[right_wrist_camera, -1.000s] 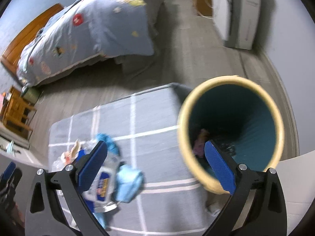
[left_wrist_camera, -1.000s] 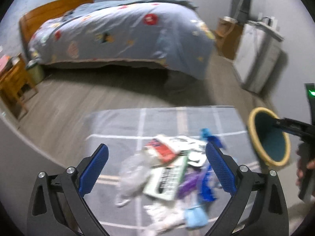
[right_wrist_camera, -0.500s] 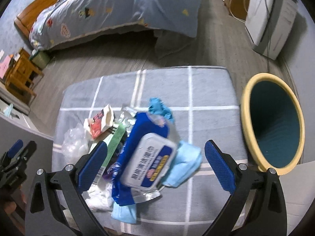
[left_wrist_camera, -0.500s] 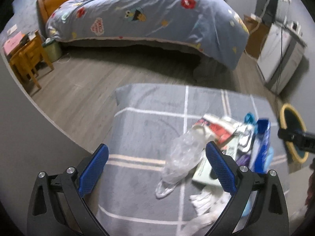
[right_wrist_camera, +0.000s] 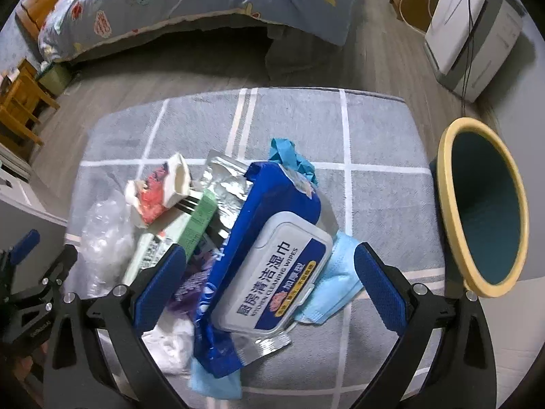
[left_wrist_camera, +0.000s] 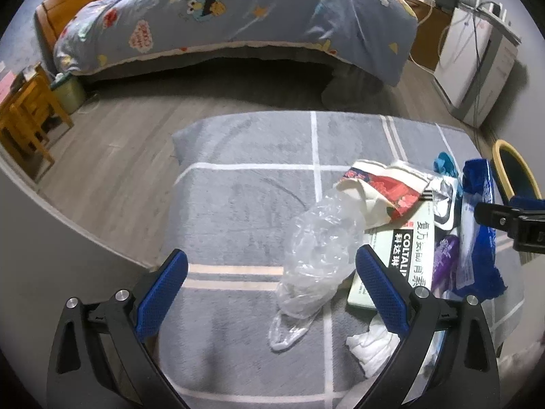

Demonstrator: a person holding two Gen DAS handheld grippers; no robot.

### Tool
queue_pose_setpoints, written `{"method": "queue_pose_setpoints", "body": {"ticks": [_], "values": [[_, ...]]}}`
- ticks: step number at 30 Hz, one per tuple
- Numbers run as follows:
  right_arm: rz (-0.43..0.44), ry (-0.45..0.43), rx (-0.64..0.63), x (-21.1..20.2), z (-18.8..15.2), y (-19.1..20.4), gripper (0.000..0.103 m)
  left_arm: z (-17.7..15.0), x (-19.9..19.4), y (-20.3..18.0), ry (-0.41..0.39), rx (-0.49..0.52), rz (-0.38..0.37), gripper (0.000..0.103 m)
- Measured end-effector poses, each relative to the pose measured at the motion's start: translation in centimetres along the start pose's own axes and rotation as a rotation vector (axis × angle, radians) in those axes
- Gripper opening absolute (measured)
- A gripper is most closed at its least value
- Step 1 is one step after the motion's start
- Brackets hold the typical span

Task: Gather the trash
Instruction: 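Grasp the clear plastic bag with the left tool while the right tool grasps the blue wipes pack, then lift both items and carry them over the bin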

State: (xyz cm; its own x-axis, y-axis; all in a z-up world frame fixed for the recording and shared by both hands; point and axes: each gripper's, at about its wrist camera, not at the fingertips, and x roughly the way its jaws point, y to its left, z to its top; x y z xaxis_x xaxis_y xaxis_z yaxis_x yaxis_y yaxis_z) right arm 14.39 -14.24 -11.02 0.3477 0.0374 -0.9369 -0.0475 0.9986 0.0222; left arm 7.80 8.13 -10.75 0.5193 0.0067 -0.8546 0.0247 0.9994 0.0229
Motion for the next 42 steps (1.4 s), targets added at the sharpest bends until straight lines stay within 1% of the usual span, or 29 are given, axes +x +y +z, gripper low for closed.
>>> {"method": "queue_pose_setpoints", "body": {"ticks": [2,3,5,8,12,15,17,19,20,21,24,25,27,28,29,30,31,32,34,35,36,37,38,39,41,42], "values": [[-0.047,-0.011,0.009,0.1,-0.1,-0.2,0.097,-0.3,0.4,-0.6,0.005,0.030,-0.005,0.098],[-0.053,-0.016,0.016,0.1,-0.1,-0.4,0.097,-0.3,0.5,-0.9,0.007,0.042,-0.008,0.098],[-0.026,-0.012,0.034,0.2,-0.1,-0.6,0.097,-0.5,0.6,-1.4,0.006,0.070,-0.017,0.098],[-0.005,0.011,0.046,0.7,-0.3,-0.6,0.097,-0.4,0.8,-1.8,0.002,0.074,-0.032,0.098],[-0.032,-0.014,0.023,0.5,-0.5,-0.2,0.097,-0.3,1.1,-2.1,0.006,0.069,-0.037,0.098],[0.003,-0.017,0.049,0.6,-0.3,-0.4,0.097,-0.5,1.6,-2.2,0.015,0.068,-0.038,0.098],[0.035,-0.003,0.081,0.9,-0.2,-0.8,0.097,-0.5,1.9,-2.2,0.020,0.066,-0.034,0.098],[0.104,0.006,0.118,1.0,-0.1,-1.0,0.096,-0.5,2.1,-2.1,0.024,0.061,-0.042,0.098],[0.115,0.014,0.133,1.1,0.0,-1.1,0.094,-0.5,2.3,-2.1,0.025,0.058,-0.044,0.098],[0.108,0.027,0.130,1.2,0.0,-0.9,0.094,-0.5,2.4,-2.0,0.026,0.054,-0.043,0.098],[0.113,0.048,0.085,1.7,0.0,-0.2,0.086,-0.5,3.0,-1.8,0.033,0.038,-0.046,0.096],[0.099,0.053,0.064,1.8,-0.1,0.2,0.081,-0.6,3.2,-1.7,0.037,0.031,-0.053,0.096],[0.049,0.046,0.002,2.0,-0.3,1.1,0.077,-0.6,3.4,-1.7,0.043,0.025,-0.062,0.094],[0.035,0.048,-0.016,2.1,-0.3,1.3,0.073,-0.6,3.5,-1.7,0.044,0.027,-0.066,0.094],[0.034,0.048,-0.022,2.1,-0.3,1.5,0.069,-0.6,3.5,-1.7,0.043,0.031,-0.069,0.089],[0.037,0.046,-0.022,2.0,-0.3,1.4,0.067,-0.6,3.6,-1.9,0.045,0.034,-0.077,0.080],[0.037,0.045,-0.020,1.9,-0.3,1.4,0.064,-0.6,3.7,-2.0,0.053,0.036,-0.093,0.074],[0.030,0.041,-0.021,1.8,-0.3,1.4,0.058,-0.6,3.9,-2.1,0.060,0.039,-0.101,0.066],[0.015,0.032,-0.019,1.4,-0.2,1.3,0.049,-0.7,4.1,-2.4,0.064,0.055,-0.110,0.056],[0.012,0.028,-0.017,1.2,-0.2,1.3,0.045,-0.7,4.0,-2.5,0.063,0.067,-0.109,0.047],[0.007,0.023,-0.016,1.0,-0.3,1.2,0.043,-0.7,3.9,-2.7,0.061,0.080,-0.106,0.042],[0.001,0.019,-0.015,0.7,-0.5,1.1,0.038,-0.7,3.8,-2.9,0.058,0.095,-0.095,0.041],[-0.004,0.014,-0.011,0.4,-0.4,0.9,0.034,-0.6,3.6,-3.0,0.053,0.107,-0.082,0.037],[-0.003,0.012,-0.006,0.3,-0.2,0.7,0.032,-0.6,3.4,-3.1,0.046,0.116,-0.073,0.034],[0.000,0.011,0.009,-0.2,-0.1,0.1,0.023,-0.4,3.0,-3.0,0.035,0.115,-0.067,0.030],[0.002,0.009,0.019,-0.4,-0.1,-0.2,0.021,-0.3,2.6,-2.9,0.021,0.114,-0.058,0.029]]}}
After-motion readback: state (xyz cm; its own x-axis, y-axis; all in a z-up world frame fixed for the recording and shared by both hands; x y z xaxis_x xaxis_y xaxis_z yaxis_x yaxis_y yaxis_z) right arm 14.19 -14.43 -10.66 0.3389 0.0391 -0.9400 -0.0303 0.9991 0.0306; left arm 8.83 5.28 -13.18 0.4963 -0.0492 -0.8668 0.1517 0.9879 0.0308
